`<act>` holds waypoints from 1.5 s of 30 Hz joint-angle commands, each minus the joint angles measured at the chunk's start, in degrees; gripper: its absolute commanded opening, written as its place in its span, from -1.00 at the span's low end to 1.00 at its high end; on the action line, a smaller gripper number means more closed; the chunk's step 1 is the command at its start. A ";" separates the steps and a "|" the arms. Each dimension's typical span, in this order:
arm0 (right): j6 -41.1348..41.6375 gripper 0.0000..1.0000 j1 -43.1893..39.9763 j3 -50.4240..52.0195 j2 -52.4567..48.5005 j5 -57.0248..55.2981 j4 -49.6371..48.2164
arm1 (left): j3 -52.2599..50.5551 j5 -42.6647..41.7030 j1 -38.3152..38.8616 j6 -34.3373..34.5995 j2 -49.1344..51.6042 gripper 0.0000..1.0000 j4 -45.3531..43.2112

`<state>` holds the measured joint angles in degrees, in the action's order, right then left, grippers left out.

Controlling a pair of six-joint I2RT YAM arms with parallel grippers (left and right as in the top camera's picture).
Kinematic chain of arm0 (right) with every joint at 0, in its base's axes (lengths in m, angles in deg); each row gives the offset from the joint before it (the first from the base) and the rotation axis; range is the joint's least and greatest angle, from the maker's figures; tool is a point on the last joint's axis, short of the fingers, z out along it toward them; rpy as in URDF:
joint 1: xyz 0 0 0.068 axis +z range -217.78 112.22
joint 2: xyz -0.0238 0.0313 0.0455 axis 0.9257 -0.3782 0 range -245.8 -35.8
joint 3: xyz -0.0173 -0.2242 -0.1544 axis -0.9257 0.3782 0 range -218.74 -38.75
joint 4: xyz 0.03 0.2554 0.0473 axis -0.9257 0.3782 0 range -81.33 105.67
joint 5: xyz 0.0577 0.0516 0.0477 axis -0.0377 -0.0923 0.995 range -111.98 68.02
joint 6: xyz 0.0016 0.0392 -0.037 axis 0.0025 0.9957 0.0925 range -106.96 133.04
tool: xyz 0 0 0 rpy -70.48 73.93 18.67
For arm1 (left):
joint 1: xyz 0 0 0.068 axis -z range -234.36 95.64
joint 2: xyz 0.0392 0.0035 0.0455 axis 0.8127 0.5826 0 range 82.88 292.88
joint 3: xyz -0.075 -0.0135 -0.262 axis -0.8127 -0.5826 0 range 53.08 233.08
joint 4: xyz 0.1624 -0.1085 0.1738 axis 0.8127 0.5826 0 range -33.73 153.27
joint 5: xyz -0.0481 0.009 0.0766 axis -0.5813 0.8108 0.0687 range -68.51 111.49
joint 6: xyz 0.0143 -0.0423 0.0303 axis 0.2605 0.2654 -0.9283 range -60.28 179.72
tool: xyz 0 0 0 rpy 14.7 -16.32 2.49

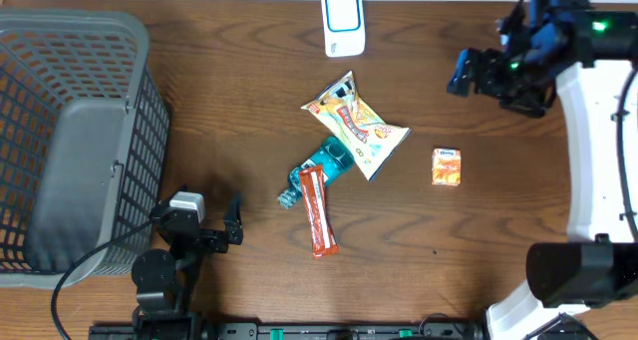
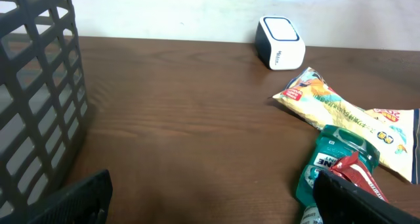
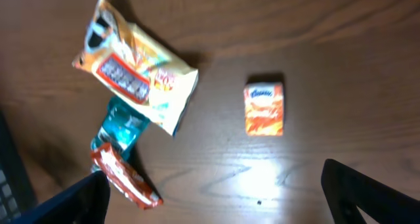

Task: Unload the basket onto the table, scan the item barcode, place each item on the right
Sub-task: 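Return the right gripper and reach toward the orange Kleenex tissue pack, then close the right gripper on the orange tissue pack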

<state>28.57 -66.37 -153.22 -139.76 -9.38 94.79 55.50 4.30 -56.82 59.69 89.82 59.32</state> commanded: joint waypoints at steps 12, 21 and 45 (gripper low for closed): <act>7.19 0.37 5.01 14.03 -0.96 -9.79 -3.02 | -1.60 0.31 0.02 -0.35 -0.11 0.96 0.70; 14.16 -0.97 5.86 32.70 -0.96 -9.51 -14.56 | -1.60 0.31 0.02 -0.35 -0.11 0.96 0.70; 14.36 -0.98 5.81 53.33 -0.96 -18.25 -48.83 | -1.60 0.31 0.02 -0.35 -0.11 0.96 0.70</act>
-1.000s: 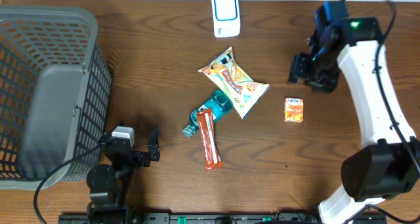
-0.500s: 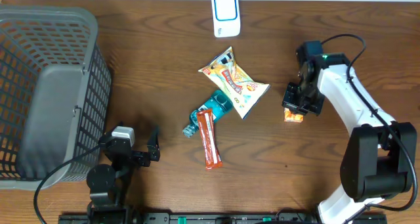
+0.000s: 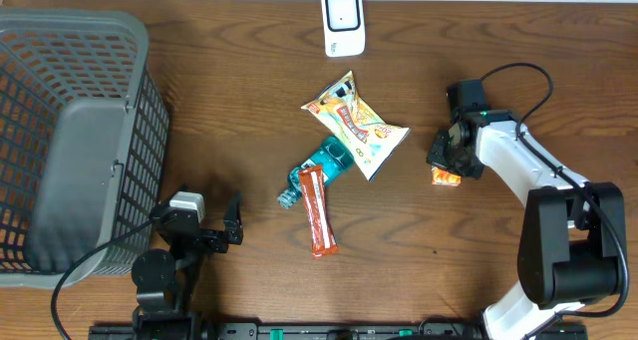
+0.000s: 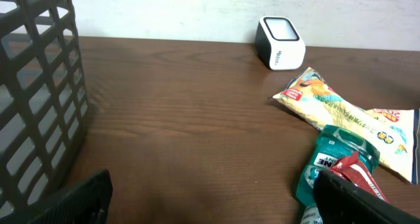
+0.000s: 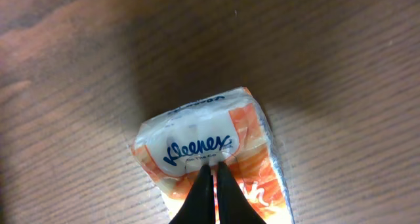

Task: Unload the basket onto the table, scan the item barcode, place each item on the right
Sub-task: 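Close the right gripper on the orange tissue pack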

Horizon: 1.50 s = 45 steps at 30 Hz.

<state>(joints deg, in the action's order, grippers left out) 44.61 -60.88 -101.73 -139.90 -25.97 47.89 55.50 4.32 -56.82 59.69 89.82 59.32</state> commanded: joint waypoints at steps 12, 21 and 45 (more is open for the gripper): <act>-38.32 -0.61 0.39 1.79 -0.81 30.71 -10.88 | -1.60 0.28 0.02 -0.35 -0.11 0.96 0.70; -40.81 -0.92 0.33 1.27 -0.55 24.96 -3.82 | -1.60 0.28 0.02 -0.35 -0.11 0.96 0.70; -7.39 -0.98 0.22 -2.60 2.89 -10.01 1.55 | -1.60 0.28 0.02 -0.35 -0.11 0.96 0.70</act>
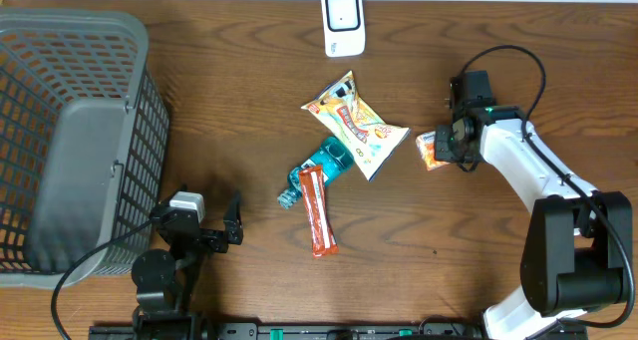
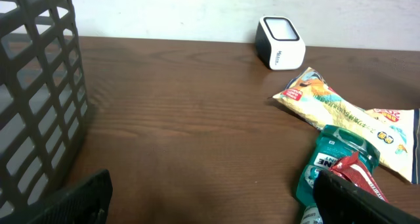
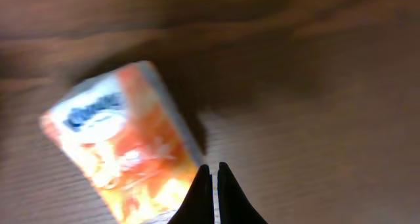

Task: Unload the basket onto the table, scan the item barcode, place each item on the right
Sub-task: 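Close the right gripper on the orange tissue pack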

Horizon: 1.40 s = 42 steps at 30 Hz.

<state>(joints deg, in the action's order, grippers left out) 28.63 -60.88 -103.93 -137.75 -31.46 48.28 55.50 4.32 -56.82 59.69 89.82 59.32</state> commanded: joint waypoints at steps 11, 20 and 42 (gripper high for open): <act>56.46 0.47 -0.42 -1.49 1.77 1.01 13.27 | -1.60 0.28 0.02 -0.35 -0.11 0.96 0.70; 59.39 0.18 -0.04 -1.44 1.75 2.40 5.90 | -1.60 0.28 0.02 -0.35 -0.11 0.96 0.70; 59.30 -0.03 0.44 14.45 1.42 4.61 -15.39 | -1.60 0.28 0.02 -0.35 -0.11 0.96 0.70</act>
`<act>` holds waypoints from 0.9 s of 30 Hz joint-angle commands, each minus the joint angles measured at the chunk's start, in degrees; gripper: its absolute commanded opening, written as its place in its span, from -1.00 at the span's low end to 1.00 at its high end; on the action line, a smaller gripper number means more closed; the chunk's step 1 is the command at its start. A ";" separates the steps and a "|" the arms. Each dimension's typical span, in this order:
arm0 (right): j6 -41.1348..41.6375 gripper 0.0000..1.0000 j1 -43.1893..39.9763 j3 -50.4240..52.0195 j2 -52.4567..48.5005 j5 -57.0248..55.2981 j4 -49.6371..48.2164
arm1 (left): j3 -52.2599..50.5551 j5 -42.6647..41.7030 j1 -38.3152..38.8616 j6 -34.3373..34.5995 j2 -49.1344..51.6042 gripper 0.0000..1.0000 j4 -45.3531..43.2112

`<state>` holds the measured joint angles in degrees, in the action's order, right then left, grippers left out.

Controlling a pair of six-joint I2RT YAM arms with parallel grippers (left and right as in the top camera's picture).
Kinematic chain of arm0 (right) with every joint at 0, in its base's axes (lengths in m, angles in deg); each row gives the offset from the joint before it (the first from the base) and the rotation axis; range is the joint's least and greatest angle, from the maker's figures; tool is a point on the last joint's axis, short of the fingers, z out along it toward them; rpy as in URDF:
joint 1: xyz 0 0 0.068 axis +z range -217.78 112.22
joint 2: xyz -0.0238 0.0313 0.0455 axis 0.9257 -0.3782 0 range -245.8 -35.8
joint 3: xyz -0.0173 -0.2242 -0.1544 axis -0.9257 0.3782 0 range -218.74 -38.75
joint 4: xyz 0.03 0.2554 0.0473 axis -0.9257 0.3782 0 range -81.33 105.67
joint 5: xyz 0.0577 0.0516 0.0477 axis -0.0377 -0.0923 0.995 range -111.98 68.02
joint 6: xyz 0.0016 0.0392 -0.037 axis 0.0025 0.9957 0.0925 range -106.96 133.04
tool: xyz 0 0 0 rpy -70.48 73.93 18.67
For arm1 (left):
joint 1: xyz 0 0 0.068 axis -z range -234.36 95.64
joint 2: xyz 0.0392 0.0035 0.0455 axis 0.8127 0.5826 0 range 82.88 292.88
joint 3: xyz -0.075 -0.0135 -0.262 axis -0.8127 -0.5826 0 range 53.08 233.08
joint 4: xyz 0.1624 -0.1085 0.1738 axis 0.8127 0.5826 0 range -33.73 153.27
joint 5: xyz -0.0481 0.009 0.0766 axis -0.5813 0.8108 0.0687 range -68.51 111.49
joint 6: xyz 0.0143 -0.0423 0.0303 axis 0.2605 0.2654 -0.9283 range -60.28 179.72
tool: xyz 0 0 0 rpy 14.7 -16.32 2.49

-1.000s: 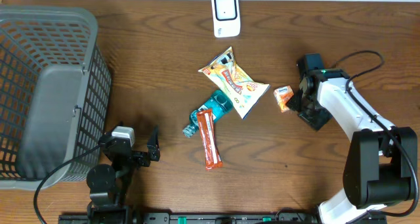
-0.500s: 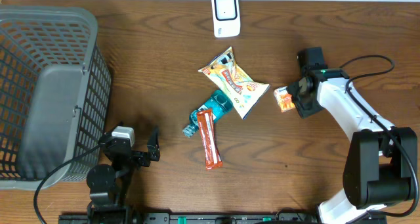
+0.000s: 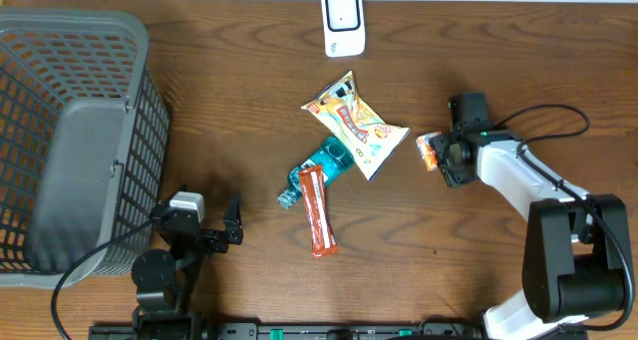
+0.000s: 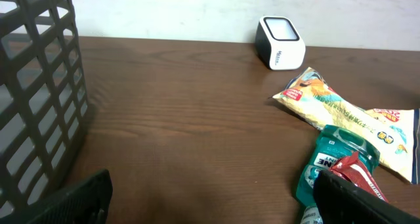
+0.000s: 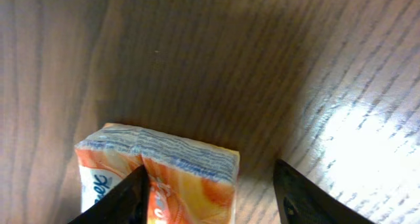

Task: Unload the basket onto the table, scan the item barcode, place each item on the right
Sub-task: 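Close the right gripper on the orange tissue pack, then lift the tissue pack and pull it rightward with the right gripper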

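Note:
The small orange tissue pack point(image 3: 428, 149) lies on the table right of the snack bag. In the right wrist view the pack point(image 5: 177, 175) fills the lower left, one end facing the camera. My right gripper point(image 5: 209, 178) is open low over it; the left finger overlaps the pack and the right finger stands clear over bare wood. In the overhead view the right gripper point(image 3: 446, 159) sits against the pack's right side. The white scanner point(image 3: 342, 22) stands at the table's back edge, also seen as the scanner point(image 4: 281, 42). My left gripper point(image 3: 217, 232) rests open at the front left, holding nothing.
A yellow snack bag point(image 3: 355, 124), a teal pack point(image 3: 325, 165) and a red bar point(image 3: 317, 210) lie mid-table. A grey basket point(image 3: 70, 131) fills the left side. Bare wood lies between the pack and the scanner.
My right gripper was shut with its tips beside the tissue pack; now it is open with its fingers spread at the pack's end. The pack has barely shifted. The left arm is unchanged.
First my right gripper hung open high at the back right, the pack lying flat further right. Then it was shut with its tips down on the pack. Later the pack lay turned and nearer the snack bag. Now the gripper stands open at it.

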<state>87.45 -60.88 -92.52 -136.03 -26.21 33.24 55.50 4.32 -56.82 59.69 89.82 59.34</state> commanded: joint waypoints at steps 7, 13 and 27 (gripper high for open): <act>-10.49 -0.98 0.26 4.02 0.09 0.48 -5.73 | -1.60 0.28 0.02 -0.35 -0.11 0.96 0.68; -25.38 -0.98 -1.99 3.43 7.08 29.07 -4.57 | -1.60 0.28 0.02 -0.35 -0.11 0.96 0.68; -27.12 -0.97 -7.45 3.43 22.86 66.29 27.54 | -1.60 0.28 0.02 -0.35 -0.11 0.96 0.68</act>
<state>61.57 -68.09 -89.20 -114.63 29.04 55.19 55.50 4.32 -56.82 59.69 89.82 59.34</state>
